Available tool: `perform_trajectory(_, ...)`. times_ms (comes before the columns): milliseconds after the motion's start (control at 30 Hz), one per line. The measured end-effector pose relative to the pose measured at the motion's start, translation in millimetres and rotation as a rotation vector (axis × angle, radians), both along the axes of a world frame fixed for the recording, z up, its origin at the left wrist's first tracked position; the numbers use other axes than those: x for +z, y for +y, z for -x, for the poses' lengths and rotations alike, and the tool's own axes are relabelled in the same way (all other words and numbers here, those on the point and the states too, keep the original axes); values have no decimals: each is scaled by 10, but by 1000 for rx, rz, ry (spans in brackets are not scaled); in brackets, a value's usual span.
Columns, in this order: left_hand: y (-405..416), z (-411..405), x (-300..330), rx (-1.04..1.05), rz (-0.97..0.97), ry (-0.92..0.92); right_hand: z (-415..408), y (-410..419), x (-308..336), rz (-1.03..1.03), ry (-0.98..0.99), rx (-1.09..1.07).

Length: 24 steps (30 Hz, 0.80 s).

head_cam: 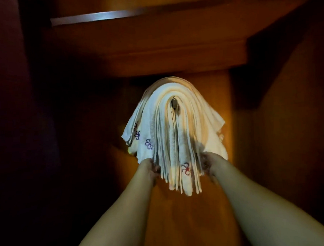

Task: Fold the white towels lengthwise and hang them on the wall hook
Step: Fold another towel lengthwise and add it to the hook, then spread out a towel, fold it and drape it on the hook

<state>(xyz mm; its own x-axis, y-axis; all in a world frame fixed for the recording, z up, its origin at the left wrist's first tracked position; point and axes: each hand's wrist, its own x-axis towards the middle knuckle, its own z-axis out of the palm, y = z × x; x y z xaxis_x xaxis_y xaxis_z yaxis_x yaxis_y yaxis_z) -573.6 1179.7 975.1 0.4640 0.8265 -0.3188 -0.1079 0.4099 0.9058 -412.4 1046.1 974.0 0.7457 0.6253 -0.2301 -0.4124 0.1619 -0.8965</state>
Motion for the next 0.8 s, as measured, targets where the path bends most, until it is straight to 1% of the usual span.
perform_trajectory(67,-16,93,-198,-76,-57,77,60,-142,-161,110,-126,-79)
perform_trajectory(100,-71,149,-291,-127,-116,112,95,-223,-288,176,-203,-106)
perform_trajectory(200,-325,342,-521,-171,-282,237,307,-541,-700,375,-416,-64)
perform_trajectory(267,-555,476,-728,-244,-402,368,486,-847,-998,495,-492,-6)
perform_trajectory(367,-1003,732,-1138,-375,-780,664,817,-1432,-1438,668,-640,57)
perform_trajectory(400,-1157,822,-1249,-448,-880,735,917,-1624,-1592,729,-691,98)
perform_trajectory(433,-1320,903,-1407,-548,-939,789,1046,-1862,-1770,794,-728,135)
perform_trajectory(467,-1445,965,-1536,-618,-972,815,1150,-2070,-1917,834,-755,158)
perform_trajectory(633,-2157,1162,-2367,-928,-1052,852,1688,-3214,-2701,1018,-728,201)
perform_trajectory(700,-2533,1178,-2706,-1057,-1073,861,1875,-3666,-2985,1106,-721,180)
perform_trajectory(800,-3085,1125,-3151,-1211,-1122,850,2052,-4275,-3437,1176,-669,135)
